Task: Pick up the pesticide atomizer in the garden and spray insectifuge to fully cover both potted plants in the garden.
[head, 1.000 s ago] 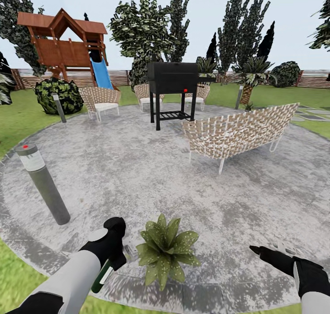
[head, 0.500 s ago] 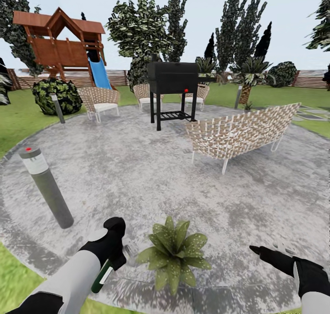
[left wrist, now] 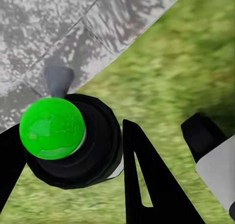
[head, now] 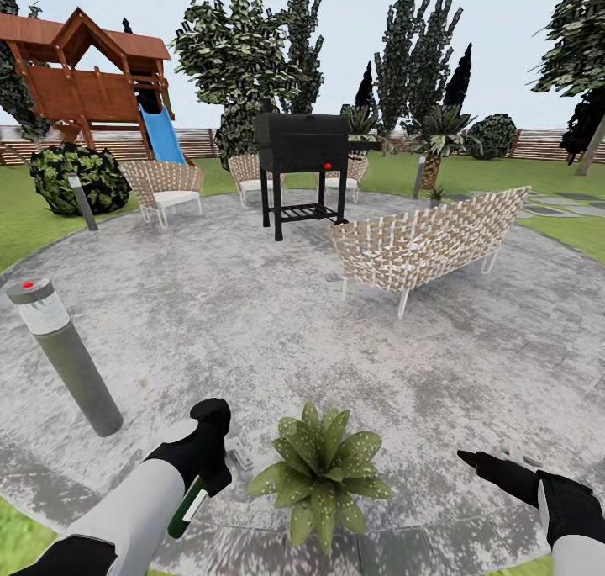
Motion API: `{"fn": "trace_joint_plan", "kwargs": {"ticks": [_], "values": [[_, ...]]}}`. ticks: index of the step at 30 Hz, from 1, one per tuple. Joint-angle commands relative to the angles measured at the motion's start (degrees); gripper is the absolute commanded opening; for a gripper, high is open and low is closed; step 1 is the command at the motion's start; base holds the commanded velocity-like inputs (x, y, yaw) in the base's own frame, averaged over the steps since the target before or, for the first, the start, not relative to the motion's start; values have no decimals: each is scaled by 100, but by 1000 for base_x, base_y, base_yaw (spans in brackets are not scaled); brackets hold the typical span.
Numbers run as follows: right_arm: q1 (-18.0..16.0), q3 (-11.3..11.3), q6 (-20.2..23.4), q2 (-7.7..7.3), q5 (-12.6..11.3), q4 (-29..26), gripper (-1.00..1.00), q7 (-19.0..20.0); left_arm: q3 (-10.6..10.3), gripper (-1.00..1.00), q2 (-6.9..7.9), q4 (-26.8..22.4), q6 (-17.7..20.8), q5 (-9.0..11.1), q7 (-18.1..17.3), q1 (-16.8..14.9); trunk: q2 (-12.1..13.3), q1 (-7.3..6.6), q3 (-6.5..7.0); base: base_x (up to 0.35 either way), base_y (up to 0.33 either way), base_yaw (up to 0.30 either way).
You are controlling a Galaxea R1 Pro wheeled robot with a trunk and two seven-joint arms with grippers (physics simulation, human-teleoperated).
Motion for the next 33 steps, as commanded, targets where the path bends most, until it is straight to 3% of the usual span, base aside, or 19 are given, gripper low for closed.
{"fn": "trace_joint_plan", "kwargs": {"ticks": [1,10,16,18,20,28,29,31,33], "values": [[-8,-32,15,4,52,-9,100,49,-14,-100,-3,7,33,-42,-55,-3,-3,-1,-6,0,0,0],[-8,-28,15,9,52,-9,100,51,-12,-100,-59,239,21,80,-61,-3,-3,-1,-6,-100,-60,0],[-8,-23,15,37,53,-9,100,56,15,-100,-70,214,-21,740,-46,-3,-3,-1,-6,-83,-40,0],[-8,-23,15,35,53,-9,100,56,27,-100,-70,65,-12,766,-49,-6,-3,-1,-6,-3,-2,0],[-8,-23,15,31,52,-9,100,56,30,-100,-64,-397,14,771,-66,-10,-3,-1,-6,-1,0,0],[-8,-23,14,38,58,-3,100,59,39,-100,7,-551,34,762,-71,-11,-3,-1,-6,-113,0,0],[-8,-19,-3,38,67,36,100,53,42,-100,41,-555,37,761,-72,-11,-3,-1,-6,-320,0,0],[-8,-9,-103,37,77,203,100,57,44,-100,293,-554,35,764,-66,-11,-3,-1,-6,-334,0,0],[-8,1,-120,34,78,234,100,69,47,-100,443,-555,32,771,-64,-11,-3,-1,-6,-338,0,0]]}}
